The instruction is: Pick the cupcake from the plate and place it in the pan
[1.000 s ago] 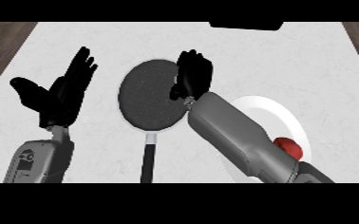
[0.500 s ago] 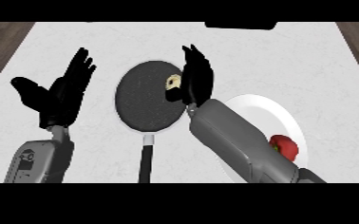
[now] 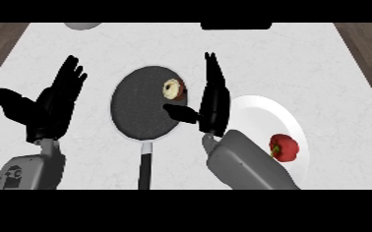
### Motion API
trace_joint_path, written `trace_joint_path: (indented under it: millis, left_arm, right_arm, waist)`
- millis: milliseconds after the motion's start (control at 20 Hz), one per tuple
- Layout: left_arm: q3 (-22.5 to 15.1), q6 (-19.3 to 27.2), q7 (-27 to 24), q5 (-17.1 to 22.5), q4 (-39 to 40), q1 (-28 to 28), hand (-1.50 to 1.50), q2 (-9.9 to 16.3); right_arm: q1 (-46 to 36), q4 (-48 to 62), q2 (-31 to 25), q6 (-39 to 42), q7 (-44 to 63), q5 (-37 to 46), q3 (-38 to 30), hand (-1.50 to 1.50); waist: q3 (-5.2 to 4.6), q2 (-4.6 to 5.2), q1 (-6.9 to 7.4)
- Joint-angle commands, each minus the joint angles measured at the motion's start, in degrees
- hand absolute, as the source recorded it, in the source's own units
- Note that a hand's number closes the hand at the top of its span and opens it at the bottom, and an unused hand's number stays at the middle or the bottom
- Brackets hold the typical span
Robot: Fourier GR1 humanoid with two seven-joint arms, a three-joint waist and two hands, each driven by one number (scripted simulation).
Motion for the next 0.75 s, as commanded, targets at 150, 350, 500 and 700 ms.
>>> trace_joint_path:
  millis: [150,350,500,700]
  left_arm:
    - [2.2,-1.3,-0.9,1.2,2.3,-1.2,0.0,1.2]
    - [0.8,-1.6,-0.8,0.2,-0.4,0.8,0.0,0.5]
    - [-0.6,-1.0,1.6,-1.1,-3.7,2.5,0.0,-0.5]
    - [-0.6,-0.3,3.1,-1.9,-4.4,1.1,0.0,-0.8]
  right_arm:
    - [18.2,-25.8,-9.7,-0.7,-11.3,-10.0,3.0,-1.5]
    - [27.5,-35.8,-13.9,0.1,-13.2,-7.7,5.8,-1.5]
    - [30.3,-36.1,-13.3,1.6,-14.6,-5.6,2.8,-1.5]
    - [37.0,-40.2,-13.6,2.3,-13.4,0.2,5.9,-1.5]
  waist:
    - [-0.03,0.23,-0.63]
    - [-0.08,0.15,-0.07]
    - [-0.08,0.2,0.33]
    - [-0.1,0.19,0.25]
